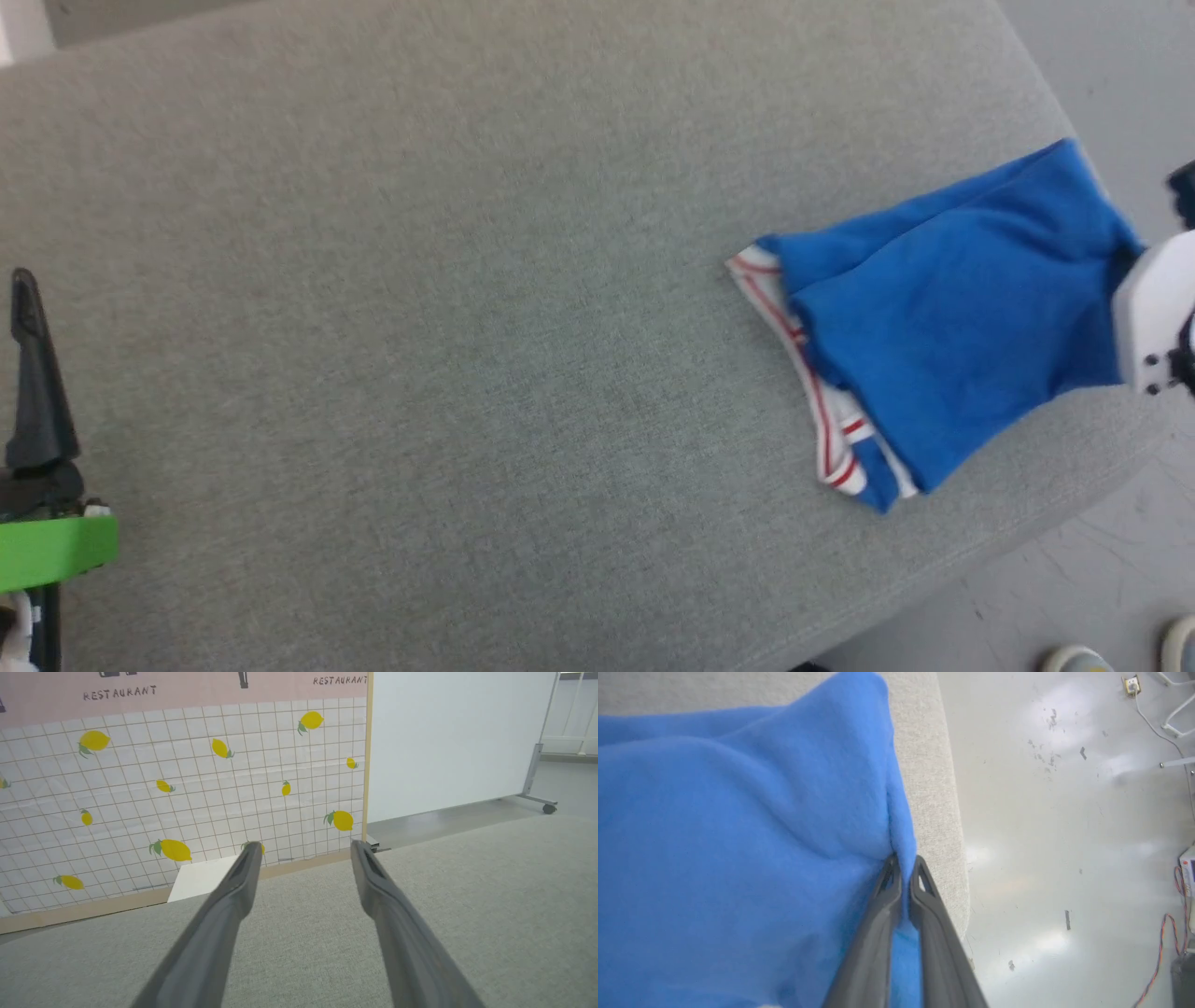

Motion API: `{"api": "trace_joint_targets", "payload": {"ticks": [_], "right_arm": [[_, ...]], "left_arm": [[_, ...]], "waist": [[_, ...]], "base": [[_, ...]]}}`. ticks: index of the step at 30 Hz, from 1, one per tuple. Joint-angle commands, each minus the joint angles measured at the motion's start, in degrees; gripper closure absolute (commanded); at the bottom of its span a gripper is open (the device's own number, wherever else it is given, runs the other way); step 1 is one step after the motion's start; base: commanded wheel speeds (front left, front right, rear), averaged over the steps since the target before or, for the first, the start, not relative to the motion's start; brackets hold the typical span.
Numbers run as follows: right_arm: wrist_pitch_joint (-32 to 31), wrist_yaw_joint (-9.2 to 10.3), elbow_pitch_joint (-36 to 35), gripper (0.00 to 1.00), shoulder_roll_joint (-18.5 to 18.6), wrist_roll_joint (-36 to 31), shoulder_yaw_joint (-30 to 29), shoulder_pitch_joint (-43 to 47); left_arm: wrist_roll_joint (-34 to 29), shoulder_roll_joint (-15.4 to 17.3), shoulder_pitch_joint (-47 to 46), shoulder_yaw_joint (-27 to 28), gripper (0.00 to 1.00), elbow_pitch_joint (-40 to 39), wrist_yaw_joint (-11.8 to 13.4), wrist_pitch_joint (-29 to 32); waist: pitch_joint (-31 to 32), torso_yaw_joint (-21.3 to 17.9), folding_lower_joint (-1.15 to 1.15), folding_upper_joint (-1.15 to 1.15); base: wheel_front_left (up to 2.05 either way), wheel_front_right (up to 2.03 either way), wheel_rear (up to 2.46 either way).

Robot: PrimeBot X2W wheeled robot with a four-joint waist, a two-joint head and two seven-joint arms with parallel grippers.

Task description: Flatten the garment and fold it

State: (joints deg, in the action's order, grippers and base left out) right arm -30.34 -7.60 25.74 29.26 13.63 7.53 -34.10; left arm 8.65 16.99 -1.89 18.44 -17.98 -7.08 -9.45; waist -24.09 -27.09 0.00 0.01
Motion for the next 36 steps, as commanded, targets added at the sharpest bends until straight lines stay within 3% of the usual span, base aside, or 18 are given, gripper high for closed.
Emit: {"api": "trace_joint_targets", "payload": {"ticks": [1,8,9,10,11,18,27,31,36], "right_arm": [[0.8,0.11,1.4,1.00,-0.4,-1.4,-2.0,-1.2],[3.7,0.11,5.6,1.00,-3.3,-7.5,-14.9,-3.0],[4.3,0.11,6.0,0.74,-3.9,-8.5,-16.7,-3.1],[4.4,0.11,6.6,0.17,-4.2,-9.7,-18.1,-3.2],[4.7,0.11,6.9,0.00,-4.3,-10.6,-19.4,-3.1],[10.4,0.11,4.4,0.00,-4.3,-12.8,-26.0,-3.9],[20.5,0.11,-9.2,0.00,-3.2,-4.4,-20.5,-7.5],[24.6,0.11,-15.4,0.00,-4.9,-1.0,-17.1,-8.9],[28.2,0.11,-20.7,0.00,-10.6,1.5,-14.1,-8.3]], "left_arm": [[0.2,0.8,-0.5,0.5,0.00,-0.9,-0.2,0.6],[1.2,2.4,-0.1,1.5,0.00,-3.7,-0.2,2.2],[1.3,2.5,-0.1,1.7,0.00,-3.8,-0.2,2.3],[1.4,2.6,-0.1,1.7,0.00,-3.9,-0.2,2.4],[1.5,2.7,-0.1,1.7,0.00,-3.8,-0.2,2.3],[1.7,1.7,-0.4,0.5,0.00,-1.1,0.3,0.3],[1.9,-2.3,-0.8,-2.4,0.00,4.8,1.8,-3.2],[2.1,-4.3,-1.0,-3.5,0.00,7.4,2.4,-4.2],[1.7,-6.1,-1.5,-4.9,0.00,10.1,3.0,-5.0]], "waist": [[-7.0,-1.4,0.00,-0.01],[-9.7,0.7,0.00,-0.01],[-9.8,0.8,0.00,-0.01],[-9.9,1.0,0.00,-0.01],[-9.8,1.2,0.00,-0.01],[-5.6,2.6,0.00,-0.01],[4.1,6.7,0.00,-0.01],[8.1,9.5,0.00,-0.01],[12.5,13.6,0.00,-0.01]], "base": [[0.00,0.00,0.00],[0.00,0.00,0.00],[0.00,0.00,0.00],[0.00,0.00,0.00],[0.00,0.00,0.00],[0.00,0.00,0.00],[0.00,0.00,0.00],[0.00,0.00,0.00],[0.00,0.00,0.00]]}}
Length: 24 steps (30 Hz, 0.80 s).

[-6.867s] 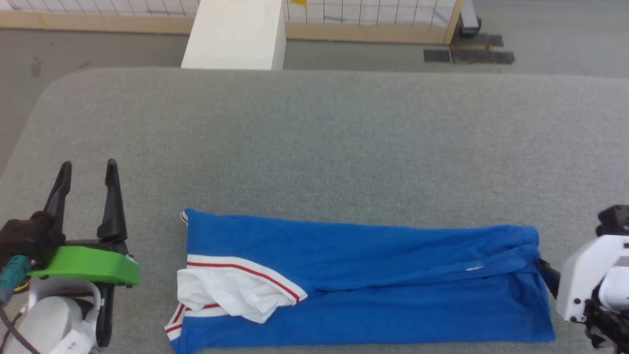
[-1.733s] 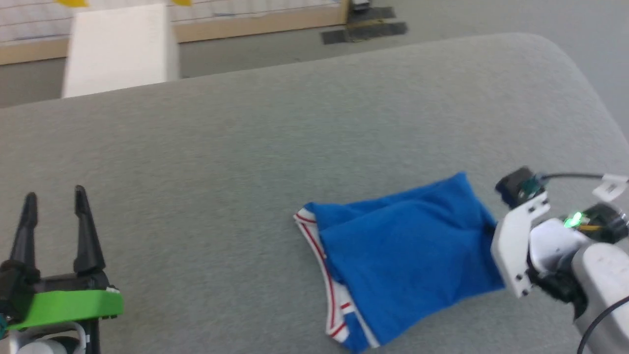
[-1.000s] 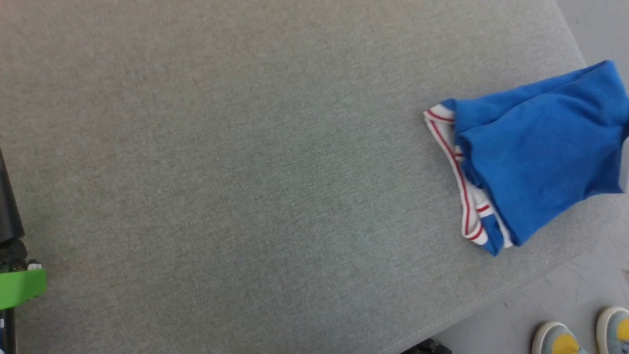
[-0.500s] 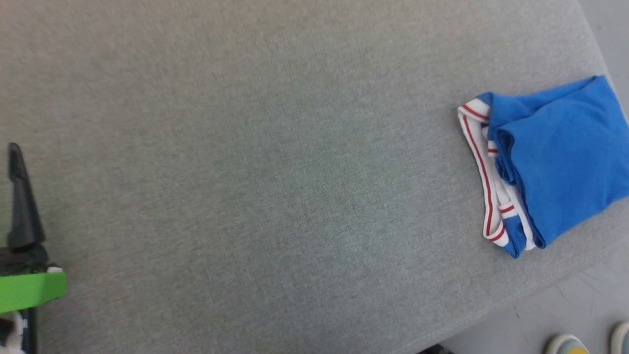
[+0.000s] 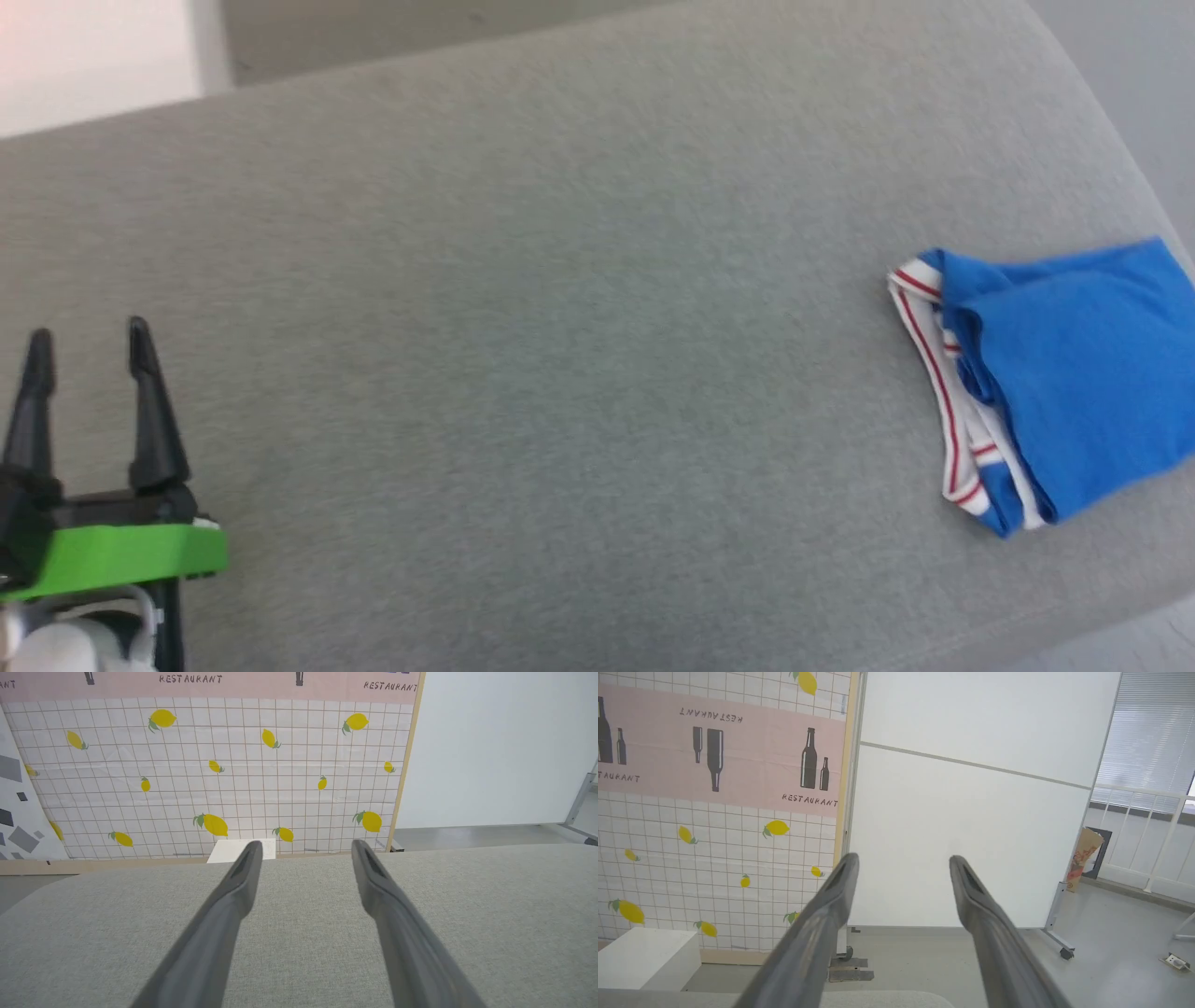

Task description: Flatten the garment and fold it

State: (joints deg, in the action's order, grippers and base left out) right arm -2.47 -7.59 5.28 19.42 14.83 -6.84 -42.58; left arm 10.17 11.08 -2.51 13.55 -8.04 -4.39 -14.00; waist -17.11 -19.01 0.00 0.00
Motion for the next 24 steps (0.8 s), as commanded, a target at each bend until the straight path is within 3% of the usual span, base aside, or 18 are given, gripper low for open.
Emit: {"api": "trace_joint_targets", "payload": {"ticks": [1,8,11,24], "right_arm": [[0.7,0.10,-1.0,0.00,-2.1,0.6,0.7,0.8],[3.7,0.10,-4.6,0.00,-12.1,-0.7,4.9,9.2],[5.6,0.10,-3.8,0.00,-14.6,-0.2,6.2,13.0],[16.6,0.10,4.2,0.00,-16.5,1.9,5.5,29.3]], "left_arm": [[0.1,-0.5,-1.0,-0.2,0.00,0.6,0.5,-0.5],[-0.2,-2.8,-1.5,-1.3,0.00,3.3,1.6,-0.9],[-0.7,-3.5,-1.7,-1.9,0.00,4.4,2.0,-0.9],[-1.2,-5.9,-1.0,-5.9,0.00,10.2,1.4,-1.0]], "waist": [[6.1,6.2,0.00,0.00],[10.7,11.1,0.00,0.00],[12.2,12.6,0.00,0.00],[16.6,16.2,0.00,0.00]], "base": [[0.00,0.00,0.00],[0.00,0.00,0.00],[0.00,0.00,0.00],[0.00,0.00,0.00]]}}
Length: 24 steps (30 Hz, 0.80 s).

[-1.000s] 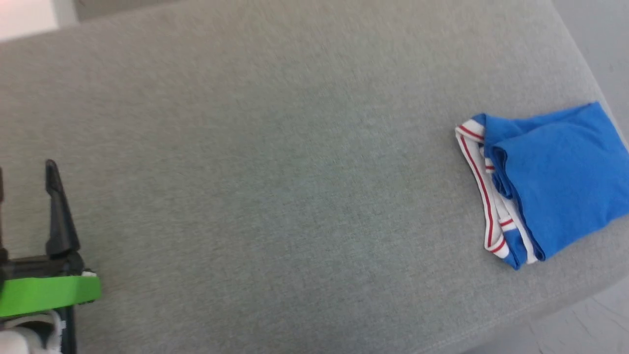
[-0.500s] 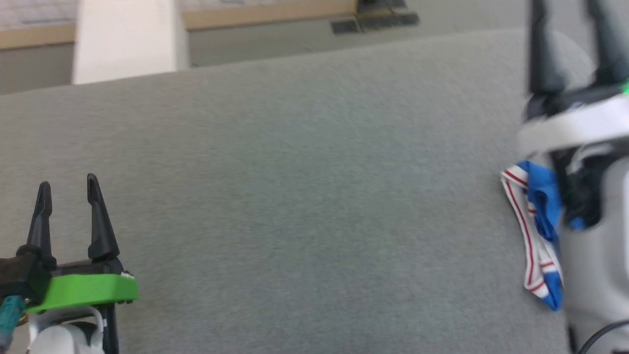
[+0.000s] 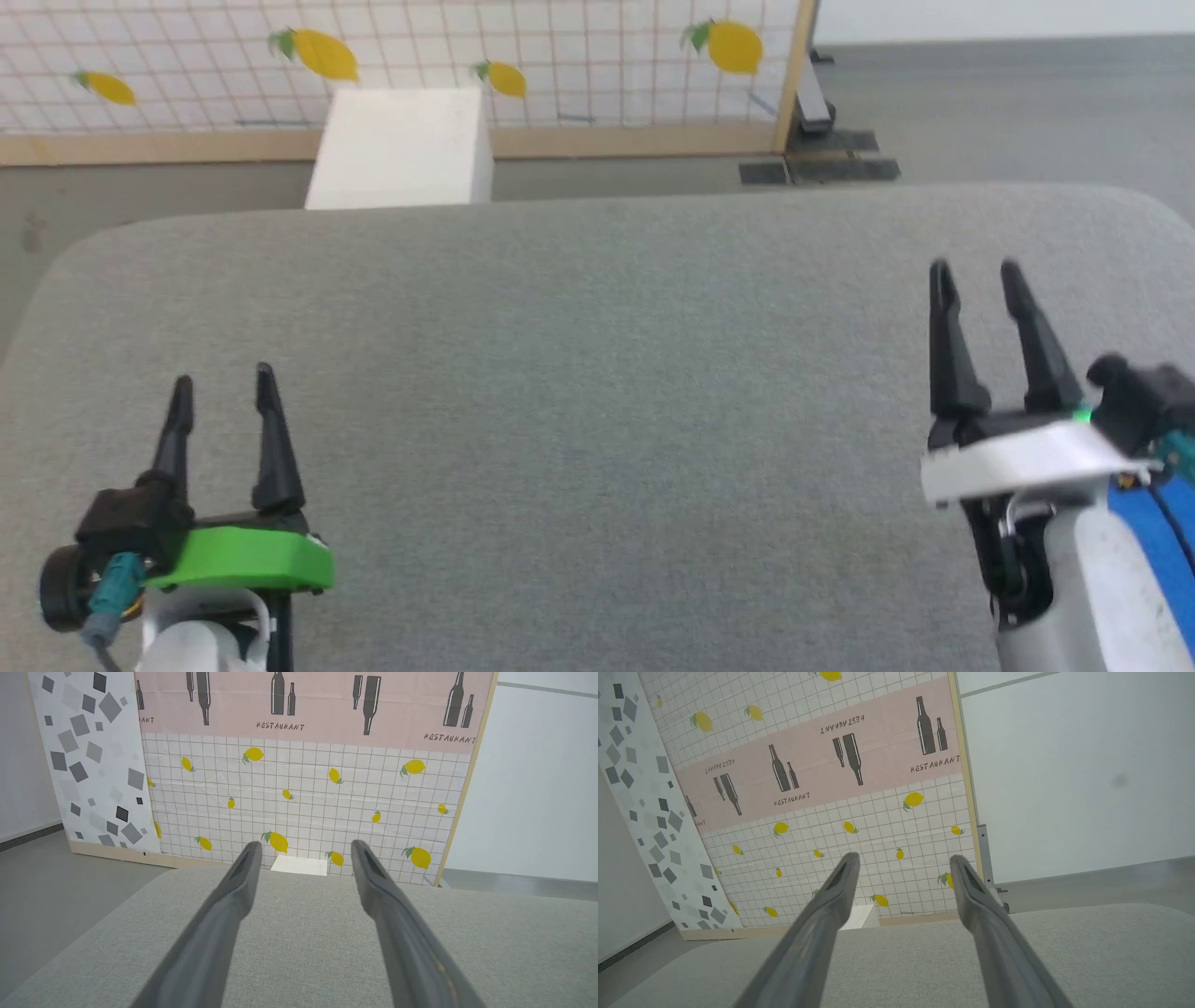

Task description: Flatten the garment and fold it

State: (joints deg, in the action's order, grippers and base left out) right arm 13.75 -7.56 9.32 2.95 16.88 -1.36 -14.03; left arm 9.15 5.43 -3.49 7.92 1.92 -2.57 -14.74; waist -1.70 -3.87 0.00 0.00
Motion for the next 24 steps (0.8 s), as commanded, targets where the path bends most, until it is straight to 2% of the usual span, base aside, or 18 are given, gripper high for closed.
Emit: {"api": "trace_joint_targets", "payload": {"ticks": [1,14,24], "right_arm": [[0.6,0.08,0.3,0.00,-0.1,-0.3,0.0,1.5],[1.2,0.08,0.0,0.00,-0.1,-2.6,-1.1,10.6],[1.2,0.08,0.5,0.00,-0.1,-2.0,0.4,13.4]], "left_arm": [[-0.3,-0.3,0.0,-0.6,0.00,0.7,-0.4,-0.3],[-2.1,-1.2,0.6,-4.4,0.00,6.7,-1.3,-0.3],[-3.3,-1.3,0.5,-5.8,0.00,11.4,-1.7,-0.3]], "waist": [[1.2,1.1,0.00,0.00],[1.6,0.7,0.00,0.00],[1.4,0.4,0.00,0.00]], "base": [[0.00,0.00,0.00],[0.00,0.00,0.00],[0.00,0.00,0.00]]}}
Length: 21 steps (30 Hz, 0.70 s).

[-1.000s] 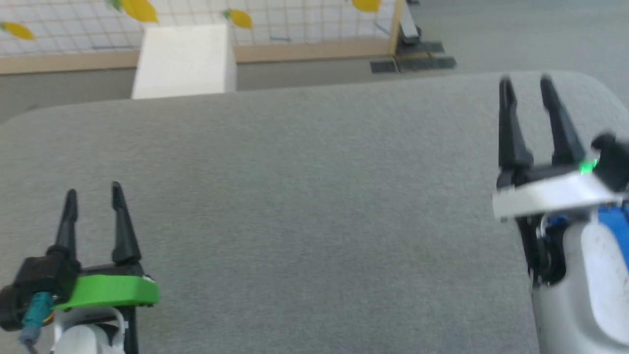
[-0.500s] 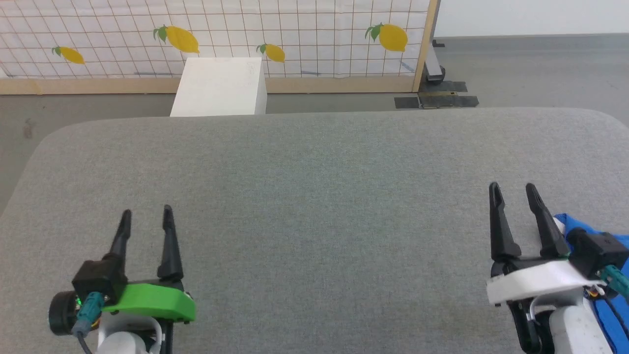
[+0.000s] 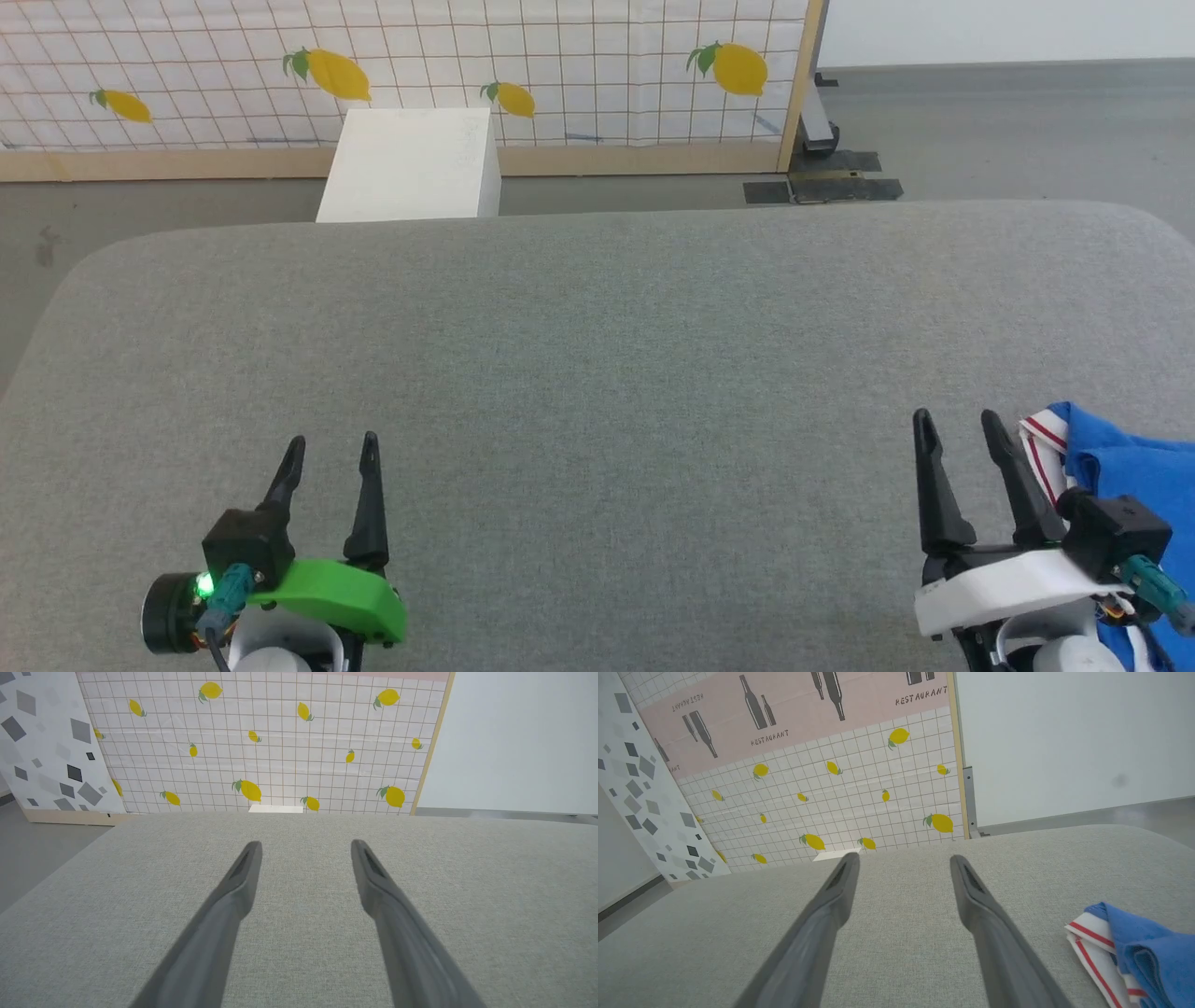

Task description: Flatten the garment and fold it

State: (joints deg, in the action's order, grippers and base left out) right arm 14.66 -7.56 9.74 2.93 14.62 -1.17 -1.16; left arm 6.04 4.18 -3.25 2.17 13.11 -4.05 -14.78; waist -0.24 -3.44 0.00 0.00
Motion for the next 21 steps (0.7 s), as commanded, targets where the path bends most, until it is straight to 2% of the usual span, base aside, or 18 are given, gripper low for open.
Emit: {"api": "trace_joint_targets", "payload": {"ticks": [1,2,21], "right_arm": [[0.3,0.08,0.1,0.00,0.0,0.3,0.3,0.5],[0.0,0.00,0.1,1.00,0.0,0.0,0.3,0.0],[-1.6,0.00,-1.0,1.00,0.0,-1.6,0.4,0.2]], "left_arm": [[-0.1,0.0,0.2,-0.1,0.00,0.4,-0.3,-0.2],[0.0,0.0,0.0,-0.1,1.00,0.4,0.0,0.0],[-0.6,-0.2,0.3,-0.2,1.00,-1.0,0.5,1.7]], "waist": [[-0.1,0.0,0.00,0.00],[-0.1,0.0,0.00,0.00],[-0.1,0.4,0.00,0.00]], "base": [[0.00,0.00,0.00],[0.00,0.00,0.00],[0.00,0.00,0.00]]}}
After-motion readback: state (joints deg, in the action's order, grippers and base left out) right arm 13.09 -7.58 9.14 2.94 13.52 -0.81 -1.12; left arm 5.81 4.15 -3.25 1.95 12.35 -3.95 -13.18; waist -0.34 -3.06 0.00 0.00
